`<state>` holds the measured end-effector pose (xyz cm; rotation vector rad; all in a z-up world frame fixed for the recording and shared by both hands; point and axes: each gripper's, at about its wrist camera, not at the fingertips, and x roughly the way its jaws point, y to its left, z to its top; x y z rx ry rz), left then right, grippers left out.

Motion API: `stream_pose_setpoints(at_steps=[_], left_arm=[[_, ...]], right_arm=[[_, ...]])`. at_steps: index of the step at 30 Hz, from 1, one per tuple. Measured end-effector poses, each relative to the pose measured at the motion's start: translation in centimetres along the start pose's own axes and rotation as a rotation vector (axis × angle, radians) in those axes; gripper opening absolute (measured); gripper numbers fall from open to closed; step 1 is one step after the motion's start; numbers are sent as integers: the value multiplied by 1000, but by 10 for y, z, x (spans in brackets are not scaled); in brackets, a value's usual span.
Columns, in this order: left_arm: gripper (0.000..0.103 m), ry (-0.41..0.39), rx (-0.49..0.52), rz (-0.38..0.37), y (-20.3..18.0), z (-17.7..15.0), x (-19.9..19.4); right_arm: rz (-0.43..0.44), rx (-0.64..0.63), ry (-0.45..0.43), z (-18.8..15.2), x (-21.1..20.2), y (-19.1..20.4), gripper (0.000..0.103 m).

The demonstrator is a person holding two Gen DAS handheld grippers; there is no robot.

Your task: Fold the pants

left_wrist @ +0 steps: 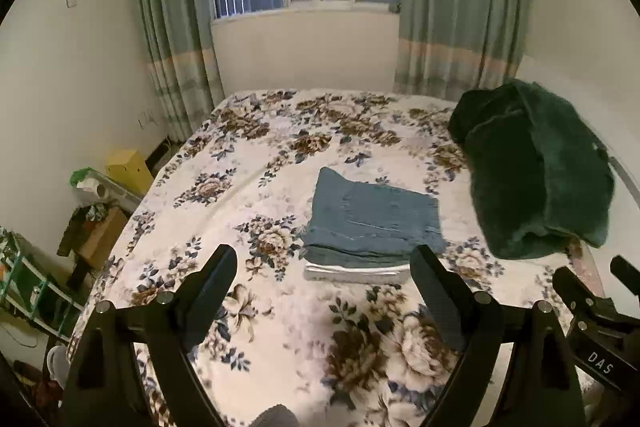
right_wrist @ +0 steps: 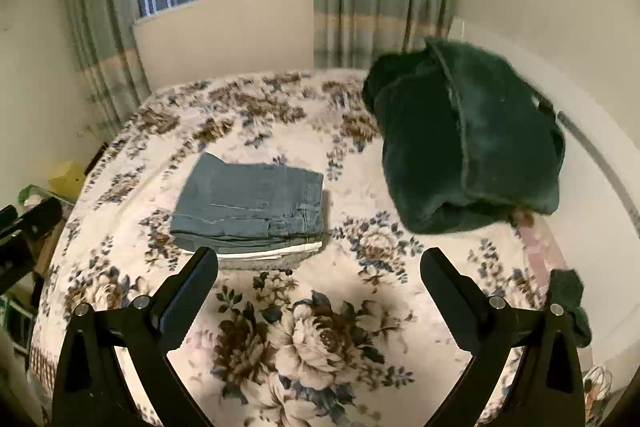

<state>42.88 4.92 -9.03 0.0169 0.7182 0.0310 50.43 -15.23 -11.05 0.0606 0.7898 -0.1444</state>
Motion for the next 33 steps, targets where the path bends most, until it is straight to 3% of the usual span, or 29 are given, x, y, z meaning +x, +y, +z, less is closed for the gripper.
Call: stream_pose_setpoints(at_steps=[11, 19, 29, 31, 33], left_arm=[[88, -83, -32, 19, -10, -33, -136], [88, -117, -24, 14, -5, -45, -200], [89, -142, -1, 25, 8, -53, -235], [102, -138, -5, 16, 9, -56, -239], [103, -146, -9, 19, 10, -58, -243]], right_arm=[[59, -19, -129, -37, -181, -43, 103], [100, -45, -171, -58, -281, -54, 103], [116, -57, -226, -62, -346, -42, 103], [122, -52, -229, -63, -350, -42, 103], [118, -49, -233, -64, -352, -40, 103]])
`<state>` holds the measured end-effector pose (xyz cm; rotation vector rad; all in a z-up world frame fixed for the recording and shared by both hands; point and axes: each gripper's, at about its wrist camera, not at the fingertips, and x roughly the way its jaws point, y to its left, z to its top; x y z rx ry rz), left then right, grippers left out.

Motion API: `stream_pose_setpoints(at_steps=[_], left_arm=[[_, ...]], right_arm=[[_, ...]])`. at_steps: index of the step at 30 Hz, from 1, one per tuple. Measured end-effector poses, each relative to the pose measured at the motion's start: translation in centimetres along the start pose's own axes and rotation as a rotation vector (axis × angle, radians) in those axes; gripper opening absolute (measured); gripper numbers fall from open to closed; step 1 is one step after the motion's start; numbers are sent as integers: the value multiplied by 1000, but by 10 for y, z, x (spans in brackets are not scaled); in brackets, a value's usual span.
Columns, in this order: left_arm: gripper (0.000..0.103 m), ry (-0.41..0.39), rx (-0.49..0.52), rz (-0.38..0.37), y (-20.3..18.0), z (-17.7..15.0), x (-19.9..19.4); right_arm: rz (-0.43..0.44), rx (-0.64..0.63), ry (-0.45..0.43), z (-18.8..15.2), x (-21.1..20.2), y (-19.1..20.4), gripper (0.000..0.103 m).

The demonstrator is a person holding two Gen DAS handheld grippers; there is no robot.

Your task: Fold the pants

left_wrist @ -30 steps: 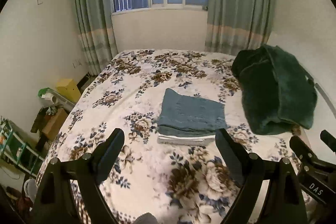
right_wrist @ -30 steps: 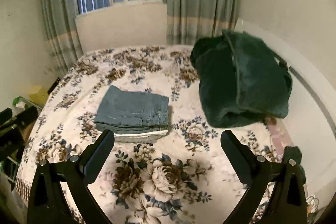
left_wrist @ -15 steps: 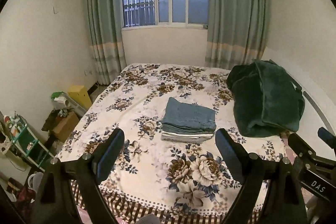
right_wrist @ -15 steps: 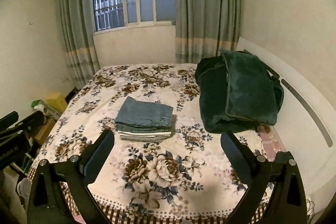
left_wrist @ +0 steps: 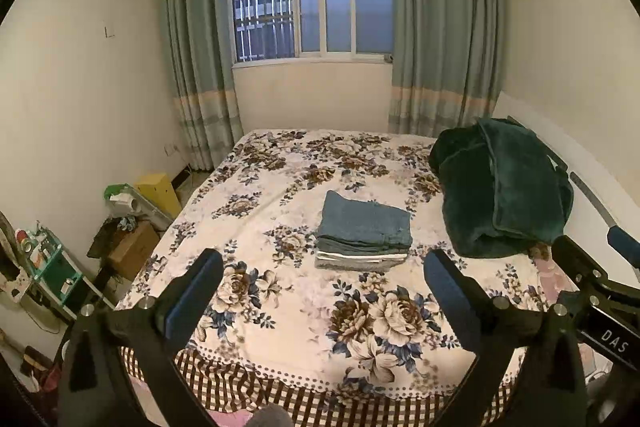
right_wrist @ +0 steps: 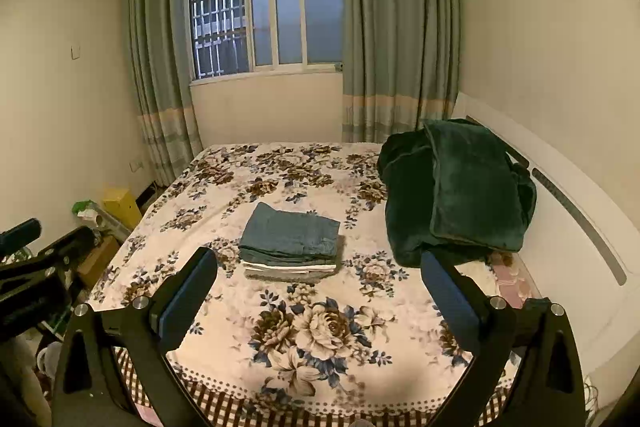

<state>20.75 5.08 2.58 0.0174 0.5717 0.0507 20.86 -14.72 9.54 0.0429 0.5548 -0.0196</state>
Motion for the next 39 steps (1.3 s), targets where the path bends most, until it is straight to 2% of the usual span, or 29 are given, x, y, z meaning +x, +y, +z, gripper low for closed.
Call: stream_pose_setpoints(at_steps=[17, 39], left_arm=[[103, -7, -2, 3, -12, -4, -12], [103, -8, -2, -9, -17, 9, -15]], right_arm=[[14, 0, 2, 7, -1, -6, 103], [1, 9, 15, 1, 2, -9, 103]])
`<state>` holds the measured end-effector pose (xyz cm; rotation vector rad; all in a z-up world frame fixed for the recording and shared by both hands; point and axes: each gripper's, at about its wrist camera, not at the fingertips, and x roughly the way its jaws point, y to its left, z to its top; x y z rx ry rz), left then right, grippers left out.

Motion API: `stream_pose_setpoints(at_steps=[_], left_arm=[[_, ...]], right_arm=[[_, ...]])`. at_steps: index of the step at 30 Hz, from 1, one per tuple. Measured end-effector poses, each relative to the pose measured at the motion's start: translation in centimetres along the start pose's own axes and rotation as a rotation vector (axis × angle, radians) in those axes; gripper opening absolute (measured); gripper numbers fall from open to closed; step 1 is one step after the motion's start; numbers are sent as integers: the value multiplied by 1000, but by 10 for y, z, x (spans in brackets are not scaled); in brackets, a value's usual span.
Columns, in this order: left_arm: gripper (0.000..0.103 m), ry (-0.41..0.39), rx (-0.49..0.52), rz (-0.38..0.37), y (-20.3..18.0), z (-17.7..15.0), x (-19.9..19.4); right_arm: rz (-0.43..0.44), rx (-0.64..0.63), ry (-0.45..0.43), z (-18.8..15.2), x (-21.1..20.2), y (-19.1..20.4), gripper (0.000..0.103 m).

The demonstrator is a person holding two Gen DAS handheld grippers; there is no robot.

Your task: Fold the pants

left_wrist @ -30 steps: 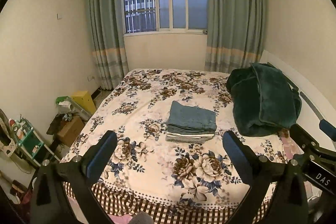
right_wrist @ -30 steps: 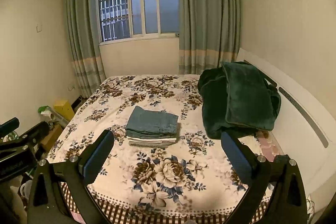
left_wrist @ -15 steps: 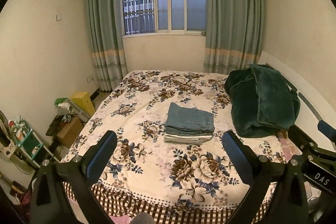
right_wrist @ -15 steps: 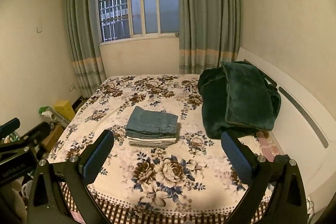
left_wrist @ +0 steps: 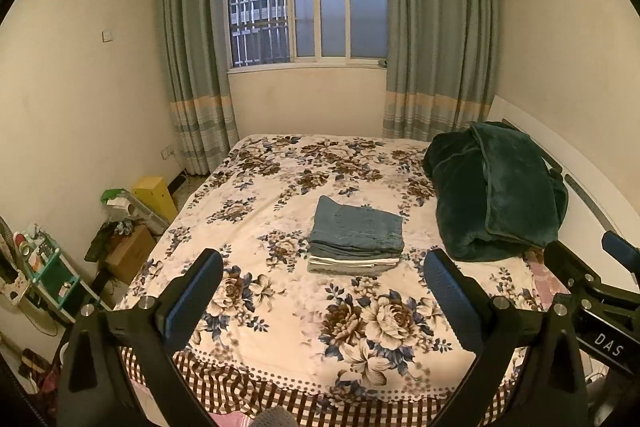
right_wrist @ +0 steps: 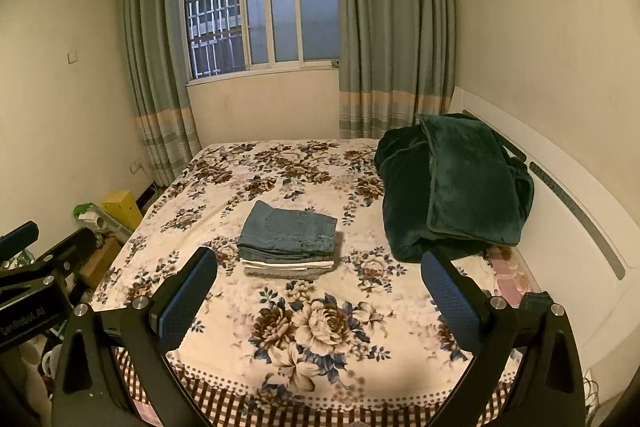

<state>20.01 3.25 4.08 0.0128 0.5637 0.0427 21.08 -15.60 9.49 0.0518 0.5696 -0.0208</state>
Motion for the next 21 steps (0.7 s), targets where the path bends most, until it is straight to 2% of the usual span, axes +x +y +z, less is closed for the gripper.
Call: stream_pose_setpoints(at_steps=[21], left_arm=[[103, -4, 4, -10, -1, 2, 4]], right_arm=[[0, 7, 7, -2, 2, -5, 103]])
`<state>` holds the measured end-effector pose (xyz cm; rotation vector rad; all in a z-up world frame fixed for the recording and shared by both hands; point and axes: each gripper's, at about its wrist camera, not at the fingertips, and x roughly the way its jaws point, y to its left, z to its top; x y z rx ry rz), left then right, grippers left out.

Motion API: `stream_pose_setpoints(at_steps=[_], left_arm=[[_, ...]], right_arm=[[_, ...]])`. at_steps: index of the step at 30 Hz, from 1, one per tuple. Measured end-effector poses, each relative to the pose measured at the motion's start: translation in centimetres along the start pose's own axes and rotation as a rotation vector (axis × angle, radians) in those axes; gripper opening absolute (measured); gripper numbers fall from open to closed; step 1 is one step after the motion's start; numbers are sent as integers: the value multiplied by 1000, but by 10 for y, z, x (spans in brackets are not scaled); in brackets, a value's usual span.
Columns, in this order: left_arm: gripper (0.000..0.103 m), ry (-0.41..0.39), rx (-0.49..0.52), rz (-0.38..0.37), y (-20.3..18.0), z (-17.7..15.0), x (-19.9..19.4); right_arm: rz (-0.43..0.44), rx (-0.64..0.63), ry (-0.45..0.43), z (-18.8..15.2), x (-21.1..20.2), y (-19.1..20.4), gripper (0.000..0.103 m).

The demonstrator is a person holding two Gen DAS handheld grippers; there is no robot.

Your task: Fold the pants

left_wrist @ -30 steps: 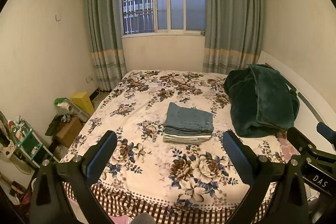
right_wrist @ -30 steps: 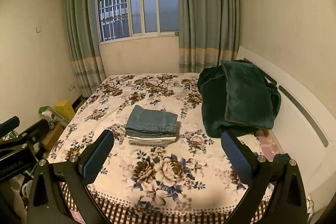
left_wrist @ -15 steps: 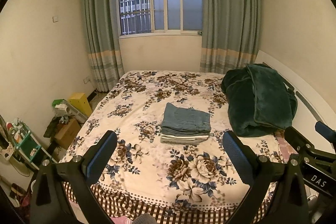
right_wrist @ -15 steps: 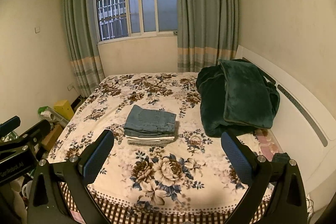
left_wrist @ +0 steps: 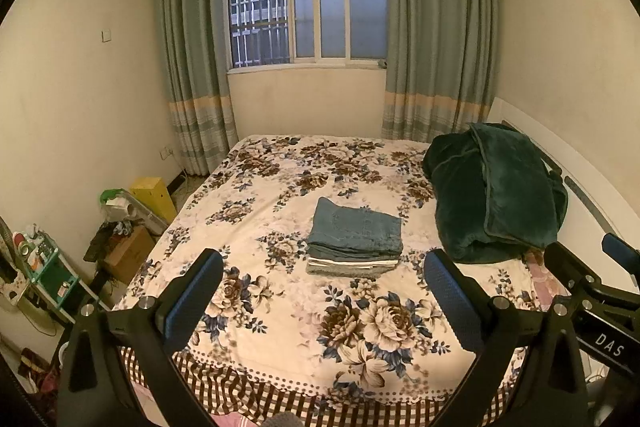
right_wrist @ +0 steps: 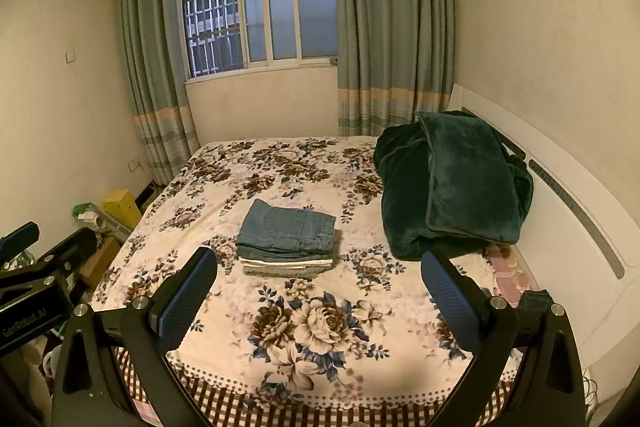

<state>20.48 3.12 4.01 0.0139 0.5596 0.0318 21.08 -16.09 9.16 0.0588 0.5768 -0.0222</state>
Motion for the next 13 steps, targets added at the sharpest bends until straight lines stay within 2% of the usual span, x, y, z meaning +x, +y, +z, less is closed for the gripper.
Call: stream_pose_setpoints(at_steps=[13], left_arm=[[103, -4, -5, 6, 1, 1, -1]], right_arm=[[-4, 3, -9, 4, -2, -1, 103]])
